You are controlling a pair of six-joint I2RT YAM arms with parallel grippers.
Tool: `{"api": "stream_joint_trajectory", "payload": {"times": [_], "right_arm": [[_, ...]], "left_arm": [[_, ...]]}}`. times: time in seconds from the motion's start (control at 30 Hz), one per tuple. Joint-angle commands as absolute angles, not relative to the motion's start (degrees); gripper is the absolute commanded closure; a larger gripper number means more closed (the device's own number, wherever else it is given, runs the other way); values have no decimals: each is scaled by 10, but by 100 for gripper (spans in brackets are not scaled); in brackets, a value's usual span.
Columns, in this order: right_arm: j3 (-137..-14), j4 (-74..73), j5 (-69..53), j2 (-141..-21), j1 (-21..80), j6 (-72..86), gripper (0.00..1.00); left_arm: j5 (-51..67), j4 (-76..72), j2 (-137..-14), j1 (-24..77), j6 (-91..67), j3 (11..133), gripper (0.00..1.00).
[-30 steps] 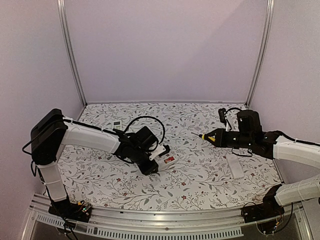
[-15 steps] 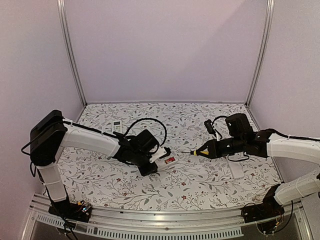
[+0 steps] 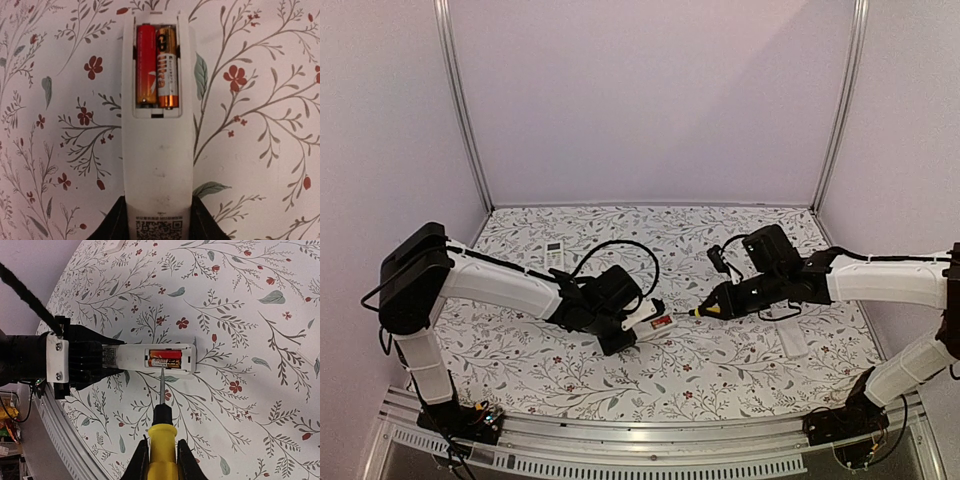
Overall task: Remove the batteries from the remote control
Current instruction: Remove the battery from the remote control without the battery cover.
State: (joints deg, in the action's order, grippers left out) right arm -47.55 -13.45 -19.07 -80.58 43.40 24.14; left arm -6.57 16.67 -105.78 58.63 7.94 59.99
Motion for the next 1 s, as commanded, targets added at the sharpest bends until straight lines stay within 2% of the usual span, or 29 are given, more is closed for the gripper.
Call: {"api": "stream_joint_trajectory", "payload": {"times": [0.0,0.97], "right_arm": [[-500,-149,-166,-833,444,230,100],[-522,-143,-178,-892,445,222,100]], "left_arm": [[-51,175,-1063,603,90,591,79],[-56,178,-1067,605,90,594,83]]}}
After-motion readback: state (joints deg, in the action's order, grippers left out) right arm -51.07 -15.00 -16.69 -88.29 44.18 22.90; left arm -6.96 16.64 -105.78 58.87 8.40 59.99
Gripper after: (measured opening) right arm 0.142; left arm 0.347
